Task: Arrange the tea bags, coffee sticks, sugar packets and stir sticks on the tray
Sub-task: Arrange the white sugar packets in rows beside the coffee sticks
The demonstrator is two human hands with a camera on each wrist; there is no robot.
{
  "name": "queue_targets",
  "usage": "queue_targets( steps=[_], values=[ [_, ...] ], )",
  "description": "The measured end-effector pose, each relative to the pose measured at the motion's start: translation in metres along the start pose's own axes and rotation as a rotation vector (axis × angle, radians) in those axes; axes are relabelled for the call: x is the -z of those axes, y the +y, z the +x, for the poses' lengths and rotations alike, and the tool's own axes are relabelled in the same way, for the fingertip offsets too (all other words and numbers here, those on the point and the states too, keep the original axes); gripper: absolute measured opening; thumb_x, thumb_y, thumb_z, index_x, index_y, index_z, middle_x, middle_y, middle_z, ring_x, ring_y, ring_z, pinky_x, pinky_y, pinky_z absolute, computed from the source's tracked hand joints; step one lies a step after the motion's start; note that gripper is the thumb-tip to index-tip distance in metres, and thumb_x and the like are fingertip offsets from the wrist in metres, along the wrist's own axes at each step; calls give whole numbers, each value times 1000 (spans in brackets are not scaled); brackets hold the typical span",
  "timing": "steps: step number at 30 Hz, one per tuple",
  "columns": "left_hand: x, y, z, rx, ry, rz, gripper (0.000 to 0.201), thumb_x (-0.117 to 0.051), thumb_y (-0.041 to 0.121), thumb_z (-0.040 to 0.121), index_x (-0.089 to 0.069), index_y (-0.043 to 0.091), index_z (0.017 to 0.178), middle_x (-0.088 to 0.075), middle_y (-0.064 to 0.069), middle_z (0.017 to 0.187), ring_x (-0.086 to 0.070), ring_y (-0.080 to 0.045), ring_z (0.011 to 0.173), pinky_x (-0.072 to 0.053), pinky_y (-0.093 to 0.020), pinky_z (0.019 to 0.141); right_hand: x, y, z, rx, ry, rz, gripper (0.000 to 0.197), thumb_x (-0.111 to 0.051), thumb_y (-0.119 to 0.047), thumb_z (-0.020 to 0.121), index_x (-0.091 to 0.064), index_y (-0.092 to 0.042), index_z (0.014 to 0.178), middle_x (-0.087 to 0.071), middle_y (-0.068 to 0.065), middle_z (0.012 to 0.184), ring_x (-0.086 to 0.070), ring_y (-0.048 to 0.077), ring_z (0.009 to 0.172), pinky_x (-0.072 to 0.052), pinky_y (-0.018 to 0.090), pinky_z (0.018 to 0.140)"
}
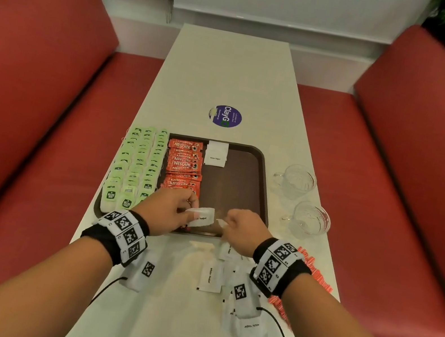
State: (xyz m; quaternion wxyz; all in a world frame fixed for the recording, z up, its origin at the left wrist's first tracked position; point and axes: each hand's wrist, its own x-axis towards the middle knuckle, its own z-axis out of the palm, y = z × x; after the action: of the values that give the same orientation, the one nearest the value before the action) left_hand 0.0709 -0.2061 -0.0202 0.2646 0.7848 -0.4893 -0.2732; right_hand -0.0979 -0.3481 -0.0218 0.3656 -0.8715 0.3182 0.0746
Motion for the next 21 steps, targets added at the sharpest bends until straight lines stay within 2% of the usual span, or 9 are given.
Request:
queue_targets(
  steps=[2, 3, 5, 7, 9, 12, 14, 18, 21],
  values=[
    [3, 3, 5, -14, -3, 23, 8, -65, 34, 94, -60, 29, 90, -73, 14, 79, -63, 4, 72, -44, -17, 67, 4, -2, 3, 22, 30, 135, 21, -44, -4, 91, -39, -17, 74, -63, 1, 76, -66, 21, 71, -52, 34, 61],
    [4, 5, 8, -21, -4, 29, 8, -65, 34, 94, -60, 29, 90, -73, 15, 77, -62, 4, 70, -43, -17, 66, 5, -2, 5, 47, 46, 163, 18, -41, -1, 90, -41, -16, 80, -64, 1, 78, -63, 20, 69, -50, 32, 59],
    [6, 7, 14, -21, -2, 25, 8, -65, 35, 94, -60, 30, 90, -72, 16, 75, -62, 2, 69, -45, -19, 65, 9, -4, 9, 92, 52, 181, 13, -42, -5, 92, -43, -18, 94, -63, 4, 83, -55, 17, 62, -45, 29, 55],
    [7, 11, 20, -31, -4, 16, 7, -64, 35, 94, -60, 31, 90, -71, 16, 73, -61, 1, 66, -46, -21, 65, 10, -5, 15, 113, 36, 200, 13, -49, -15, 93, -46, -23, 101, -65, 5, 90, -56, 19, 63, -47, 30, 56],
    [7, 16, 26, -59, -4, -6, 7, -64, 33, 94, -60, 31, 90, -69, 18, 69, -57, 1, 60, -44, -22, 63, 11, -6, 21, 154, 34, 171, 8, -56, -22, 92, -52, -25, 99, -65, 3, 91, -61, 20, 72, -51, 35, 66],
    [8, 16, 36, -62, 49, -72, 5, -66, 30, 94, -62, 31, 90, -68, 19, 71, -56, 3, 61, -42, -17, 62, 13, -2, 30, 220, 99, 144, 9, -57, -24, 97, -54, -27, 89, -61, -3, 81, -57, 13, 71, -45, 27, 63],
    [8, 13, 44, -34, 95, -121, 6, -70, 28, 91, -65, 31, 93, -67, 14, 74, -56, 3, 64, -43, -14, 62, 15, 0, 38, 219, 143, 175, 4, -56, -25, 98, -58, -24, 95, -61, -3, 82, -57, 14, 73, -43, 25, 63],
    [8, 6, 70, 33, 168, -93, 5, -71, 25, 90, -68, 28, 91, -60, 12, 72, -53, 3, 63, -37, -10, 58, 20, 6, 51, 149, 163, 196, 16, -53, -25, 100, -55, -19, 114, -64, 0, 94, -61, 16, 80, -47, 30, 69],
    [12, -7, 104, 128, 254, 3, 4, -70, 29, 91, -69, 26, 94, -64, 9, 80, -58, -8, 74, -44, -23, 68, 24, 12, 57, 41, 167, 262, 20, -50, -21, 98, -42, -18, 117, -58, -1, 87, -56, 11, 67, -43, 29, 64]
  ],
)
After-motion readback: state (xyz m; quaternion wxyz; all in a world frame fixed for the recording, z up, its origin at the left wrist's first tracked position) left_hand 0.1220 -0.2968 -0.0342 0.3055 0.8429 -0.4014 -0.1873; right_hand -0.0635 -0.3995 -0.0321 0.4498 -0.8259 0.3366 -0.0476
